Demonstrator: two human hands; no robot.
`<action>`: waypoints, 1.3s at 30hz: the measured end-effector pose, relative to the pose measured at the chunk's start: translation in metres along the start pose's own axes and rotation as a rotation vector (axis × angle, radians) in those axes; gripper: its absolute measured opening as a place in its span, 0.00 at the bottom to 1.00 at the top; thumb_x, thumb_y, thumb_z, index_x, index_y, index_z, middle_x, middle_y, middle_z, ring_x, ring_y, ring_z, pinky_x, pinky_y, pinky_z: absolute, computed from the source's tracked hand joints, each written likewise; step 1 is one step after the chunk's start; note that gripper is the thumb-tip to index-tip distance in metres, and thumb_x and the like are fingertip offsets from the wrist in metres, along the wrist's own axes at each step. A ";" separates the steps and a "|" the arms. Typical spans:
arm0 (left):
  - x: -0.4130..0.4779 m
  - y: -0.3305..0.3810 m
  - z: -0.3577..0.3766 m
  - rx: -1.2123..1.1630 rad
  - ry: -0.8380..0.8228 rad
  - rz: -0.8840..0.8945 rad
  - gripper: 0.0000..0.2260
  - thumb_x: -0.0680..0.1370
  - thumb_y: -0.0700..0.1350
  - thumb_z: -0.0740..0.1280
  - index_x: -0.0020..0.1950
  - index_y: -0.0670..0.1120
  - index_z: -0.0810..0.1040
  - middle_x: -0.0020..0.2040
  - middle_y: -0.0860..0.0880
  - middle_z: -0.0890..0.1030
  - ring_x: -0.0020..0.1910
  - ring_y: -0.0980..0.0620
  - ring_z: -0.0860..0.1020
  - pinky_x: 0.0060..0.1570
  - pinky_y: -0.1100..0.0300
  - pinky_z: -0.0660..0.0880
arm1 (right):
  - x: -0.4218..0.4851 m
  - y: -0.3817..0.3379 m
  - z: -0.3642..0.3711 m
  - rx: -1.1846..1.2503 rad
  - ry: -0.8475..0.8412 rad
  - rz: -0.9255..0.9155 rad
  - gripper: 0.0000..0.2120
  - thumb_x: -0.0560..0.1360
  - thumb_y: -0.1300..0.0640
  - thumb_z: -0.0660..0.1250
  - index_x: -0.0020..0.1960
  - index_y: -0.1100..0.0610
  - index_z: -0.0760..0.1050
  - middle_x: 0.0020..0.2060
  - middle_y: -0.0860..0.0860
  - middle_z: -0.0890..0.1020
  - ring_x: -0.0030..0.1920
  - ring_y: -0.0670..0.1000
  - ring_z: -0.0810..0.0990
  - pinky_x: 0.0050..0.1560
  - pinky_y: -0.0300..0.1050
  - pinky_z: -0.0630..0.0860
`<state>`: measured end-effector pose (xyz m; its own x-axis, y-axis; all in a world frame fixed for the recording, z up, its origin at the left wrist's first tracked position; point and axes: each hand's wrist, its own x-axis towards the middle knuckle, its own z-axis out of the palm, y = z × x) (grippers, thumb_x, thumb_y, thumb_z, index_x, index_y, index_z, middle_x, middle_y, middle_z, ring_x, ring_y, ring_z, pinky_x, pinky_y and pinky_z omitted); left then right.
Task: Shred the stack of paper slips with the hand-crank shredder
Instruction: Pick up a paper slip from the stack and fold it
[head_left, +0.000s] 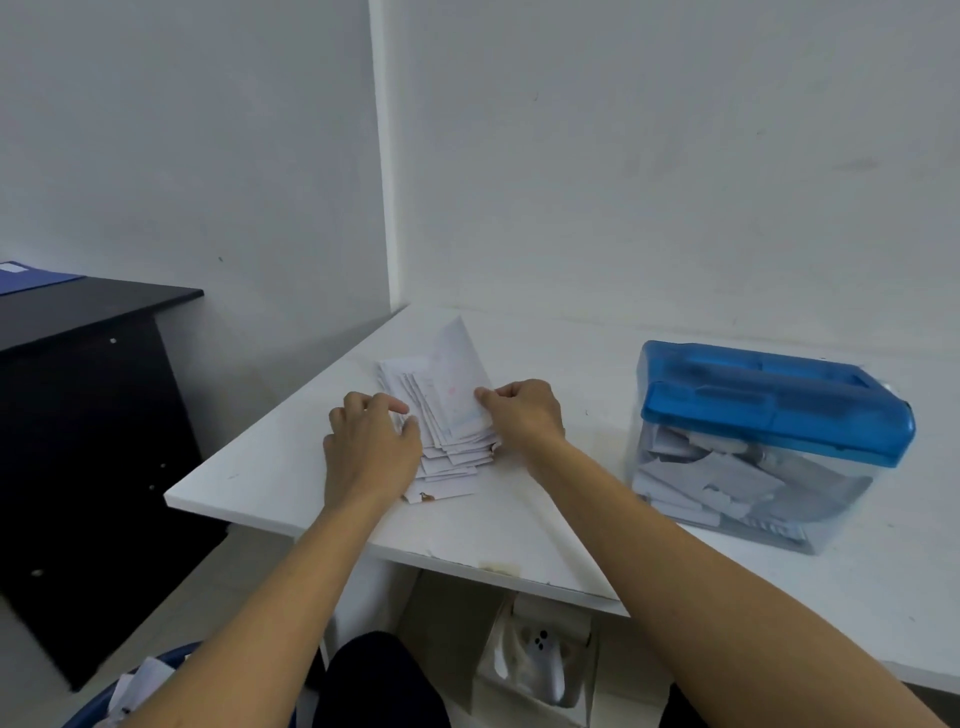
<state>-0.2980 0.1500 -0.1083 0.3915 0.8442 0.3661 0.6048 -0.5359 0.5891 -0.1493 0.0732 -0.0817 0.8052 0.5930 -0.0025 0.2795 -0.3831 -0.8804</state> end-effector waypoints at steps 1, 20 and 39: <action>0.000 0.000 0.001 0.028 -0.012 0.028 0.11 0.83 0.51 0.62 0.64 0.50 0.76 0.67 0.47 0.70 0.67 0.46 0.67 0.63 0.50 0.68 | 0.002 0.001 0.005 -0.060 -0.004 0.010 0.12 0.75 0.41 0.69 0.42 0.49 0.78 0.48 0.48 0.85 0.53 0.55 0.82 0.65 0.54 0.71; -0.015 0.023 0.000 0.044 0.143 0.293 0.17 0.82 0.55 0.62 0.68 0.49 0.73 0.65 0.51 0.75 0.64 0.50 0.72 0.64 0.51 0.66 | -0.021 0.000 -0.002 0.196 0.136 -0.145 0.10 0.76 0.47 0.69 0.43 0.52 0.77 0.49 0.49 0.80 0.50 0.52 0.78 0.54 0.48 0.75; -0.008 0.205 -0.042 -0.751 -0.287 0.293 0.09 0.81 0.51 0.68 0.57 0.49 0.83 0.43 0.57 0.82 0.40 0.60 0.77 0.34 0.73 0.70 | -0.072 -0.052 -0.217 -0.132 0.197 -0.454 0.10 0.76 0.52 0.71 0.41 0.57 0.82 0.26 0.45 0.76 0.23 0.41 0.68 0.25 0.31 0.65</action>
<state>-0.2066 0.0337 0.0394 0.6818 0.5835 0.4412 -0.1284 -0.4983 0.8574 -0.1082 -0.1028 0.0673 0.6670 0.5806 0.4669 0.6773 -0.2115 -0.7046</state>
